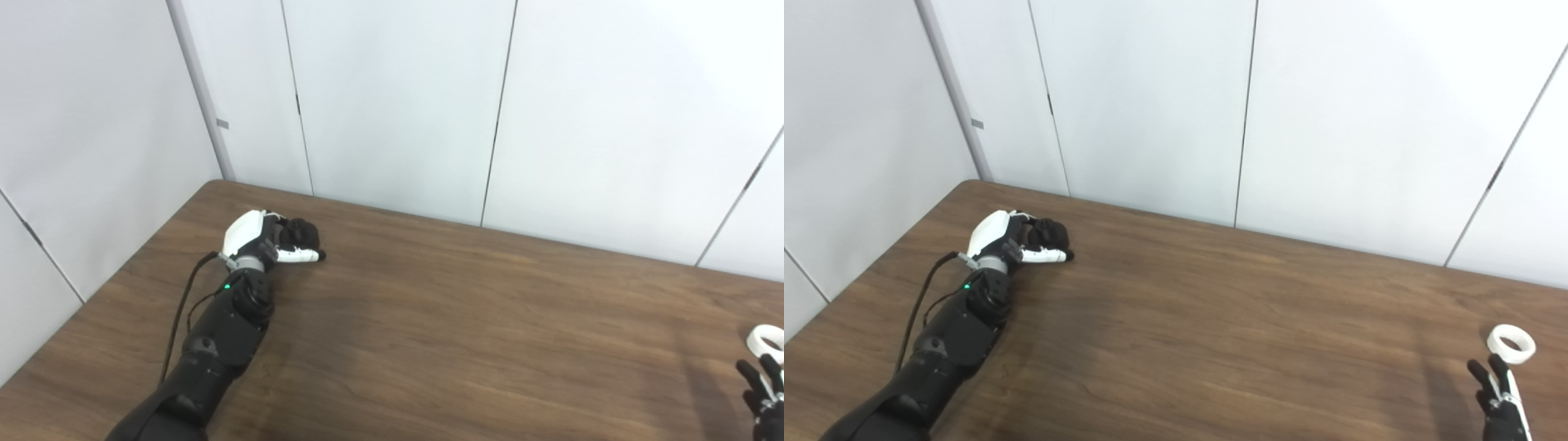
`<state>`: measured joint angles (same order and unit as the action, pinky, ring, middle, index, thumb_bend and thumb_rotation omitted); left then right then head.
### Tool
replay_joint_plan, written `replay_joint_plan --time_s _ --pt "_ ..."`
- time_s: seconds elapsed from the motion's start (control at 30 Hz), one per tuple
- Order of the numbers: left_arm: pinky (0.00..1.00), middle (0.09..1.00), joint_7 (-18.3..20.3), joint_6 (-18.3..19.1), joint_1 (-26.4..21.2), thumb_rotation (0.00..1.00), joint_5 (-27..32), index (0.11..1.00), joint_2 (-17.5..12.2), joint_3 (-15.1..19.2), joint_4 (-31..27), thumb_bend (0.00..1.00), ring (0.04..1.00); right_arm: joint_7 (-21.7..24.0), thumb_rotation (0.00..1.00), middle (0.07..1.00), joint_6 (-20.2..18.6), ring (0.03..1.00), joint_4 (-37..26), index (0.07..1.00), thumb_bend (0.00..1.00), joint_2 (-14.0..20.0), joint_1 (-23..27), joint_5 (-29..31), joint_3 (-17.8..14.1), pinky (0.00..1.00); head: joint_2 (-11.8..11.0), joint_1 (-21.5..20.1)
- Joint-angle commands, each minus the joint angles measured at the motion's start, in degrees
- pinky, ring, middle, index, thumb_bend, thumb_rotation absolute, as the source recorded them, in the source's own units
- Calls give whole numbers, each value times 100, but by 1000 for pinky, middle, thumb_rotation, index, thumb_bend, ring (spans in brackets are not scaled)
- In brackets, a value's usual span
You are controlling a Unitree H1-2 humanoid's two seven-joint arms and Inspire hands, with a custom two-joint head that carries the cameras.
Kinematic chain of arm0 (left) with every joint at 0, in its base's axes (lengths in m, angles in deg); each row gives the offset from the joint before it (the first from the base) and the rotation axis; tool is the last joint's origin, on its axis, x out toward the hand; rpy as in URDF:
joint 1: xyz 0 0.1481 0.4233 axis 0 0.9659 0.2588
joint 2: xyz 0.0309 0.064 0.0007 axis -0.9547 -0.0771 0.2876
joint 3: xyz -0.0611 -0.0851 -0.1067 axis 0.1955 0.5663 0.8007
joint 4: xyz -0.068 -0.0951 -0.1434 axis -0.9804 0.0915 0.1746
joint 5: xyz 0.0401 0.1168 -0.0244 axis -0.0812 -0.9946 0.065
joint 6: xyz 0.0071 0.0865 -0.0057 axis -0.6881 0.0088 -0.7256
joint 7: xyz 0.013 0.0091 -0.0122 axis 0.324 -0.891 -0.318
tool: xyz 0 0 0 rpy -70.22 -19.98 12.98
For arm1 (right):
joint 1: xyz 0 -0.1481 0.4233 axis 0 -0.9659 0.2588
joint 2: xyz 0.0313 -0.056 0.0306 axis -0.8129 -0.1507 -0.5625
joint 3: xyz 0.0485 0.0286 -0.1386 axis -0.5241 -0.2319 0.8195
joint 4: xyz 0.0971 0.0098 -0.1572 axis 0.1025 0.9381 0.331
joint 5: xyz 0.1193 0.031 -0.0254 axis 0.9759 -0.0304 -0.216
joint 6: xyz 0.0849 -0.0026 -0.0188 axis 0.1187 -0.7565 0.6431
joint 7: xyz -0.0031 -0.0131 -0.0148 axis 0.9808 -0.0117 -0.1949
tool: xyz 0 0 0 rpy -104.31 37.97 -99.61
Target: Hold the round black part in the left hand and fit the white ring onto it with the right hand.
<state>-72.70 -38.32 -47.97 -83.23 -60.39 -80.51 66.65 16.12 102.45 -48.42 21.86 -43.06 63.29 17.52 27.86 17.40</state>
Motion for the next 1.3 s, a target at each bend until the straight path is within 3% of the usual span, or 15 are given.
replay_joint_plan --time_s 0.0,0.03,0.07,0.1,0.2,0.6,0.73,0.93,1.13,1.27 --pt "1000 932 -270 -245 -253 176 73 646 -99 124 -8 912 1000 -13 1000 948 97 1000 467 1000 480 -135 -310 163 21 1000 3 12" --pt "1000 903 -347 -312 -244 114 102 595 -80 172 13 882 991 -23 1000 946 111 1000 473 1000 481 -131 -311 156 17 1000 5 19" --pt "1000 884 -409 -374 -231 86 146 543 -60 224 23 708 985 -35 1000 942 141 1000 474 998 479 -124 -317 133 18 1000 8 26" --pt "1000 864 -449 -404 -212 69 186 513 -44 266 7 618 979 -53 1000 940 167 994 468 996 469 -114 -322 81 21 1000 14 36" --pt "1000 819 -491 -423 -157 45 177 483 -53 269 -48 531 959 -45 1000 936 204 987 479 994 457 -93 -318 65 24 1000 23 53" --pt "1000 779 -566 -371 62 41 -1 482 -181 189 -359 520 921 -34 1000 949 135 1000 465 1000 499 -66 -295 76 29 1000 29 77" --pt "1000 777 -536 -404 219 42 -56 483 -215 169 -677 521 913 -44 1000 947 161 1000 462 1000 466 -82 -285 49 43 1000 44 -8" --pt "1000 778 -398 -340 675 42 -289 483 -164 31 -1664 521 911 -90 1000 942 93 996 460 1000 469 -129 -245 -20 56 1000 59 -118" --pt "1000 783 39 -134 1145 48 -530 482 17 -252 -2872 524 901 -137 1000 931 -67 979 393 990 517 -182 -192 -119 72 1000 93 -185" --pt "1000 807 208 -259 1342 48 -713 483 134 -461 -3347 524 901 -174 1000 921 -78 972 446 984 546 -234 -137 -186 103 1000 106 -286"
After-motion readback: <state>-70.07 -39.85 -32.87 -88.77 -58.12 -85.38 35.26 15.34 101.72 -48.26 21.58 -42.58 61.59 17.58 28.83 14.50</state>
